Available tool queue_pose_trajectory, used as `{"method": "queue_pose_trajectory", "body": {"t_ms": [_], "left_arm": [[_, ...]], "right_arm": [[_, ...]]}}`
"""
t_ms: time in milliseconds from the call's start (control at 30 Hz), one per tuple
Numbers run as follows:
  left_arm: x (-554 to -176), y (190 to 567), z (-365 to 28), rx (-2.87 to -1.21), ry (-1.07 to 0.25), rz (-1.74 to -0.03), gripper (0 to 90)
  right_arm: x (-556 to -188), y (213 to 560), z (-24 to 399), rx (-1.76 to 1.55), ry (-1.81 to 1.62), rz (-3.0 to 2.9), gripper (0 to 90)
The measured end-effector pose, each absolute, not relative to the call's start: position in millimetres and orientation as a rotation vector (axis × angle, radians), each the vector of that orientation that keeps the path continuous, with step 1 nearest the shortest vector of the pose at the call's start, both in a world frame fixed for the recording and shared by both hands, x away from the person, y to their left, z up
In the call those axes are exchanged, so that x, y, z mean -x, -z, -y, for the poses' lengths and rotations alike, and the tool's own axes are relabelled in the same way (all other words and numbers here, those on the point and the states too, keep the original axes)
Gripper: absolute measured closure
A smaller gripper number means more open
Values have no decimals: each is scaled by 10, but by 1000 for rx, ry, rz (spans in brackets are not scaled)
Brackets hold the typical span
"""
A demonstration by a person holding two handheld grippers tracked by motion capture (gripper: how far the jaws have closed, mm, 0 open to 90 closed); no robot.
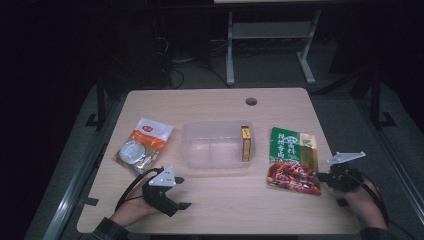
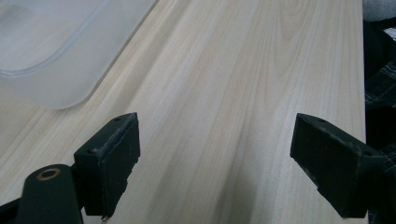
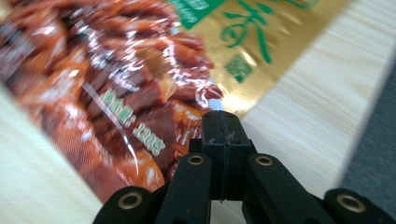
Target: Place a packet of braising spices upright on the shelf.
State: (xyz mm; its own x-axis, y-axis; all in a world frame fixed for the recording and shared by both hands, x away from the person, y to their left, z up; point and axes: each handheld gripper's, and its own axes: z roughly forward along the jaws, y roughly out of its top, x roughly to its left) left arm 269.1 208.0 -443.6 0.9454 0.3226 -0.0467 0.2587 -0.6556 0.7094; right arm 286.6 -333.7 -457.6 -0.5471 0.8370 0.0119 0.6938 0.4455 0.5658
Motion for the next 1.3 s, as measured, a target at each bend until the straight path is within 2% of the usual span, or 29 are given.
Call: {"method": "queue_pose_trajectory", "body": {"t_ms": [267, 833, 1067, 1300], "left_arm": [[-2676, 4451, -2088, -2314, -106, -421, 155], [-2451, 4512, -2325, -2313, -148, -552, 155], [-2379, 4521, -2387, -2302, -163, -598, 155], [-2385, 4532, -2378, -2312, -160, -598, 155]], "right_arm": [[-3022, 4452, 3177, -1229, -851, -2447, 900], [-4368, 4439, 3008, -1258, -792, -2338, 900], [-4532, 4555, 2975, -1277, -753, -2362, 900], [-4540, 4612, 2957, -1275, -740, -2384, 900]]}}
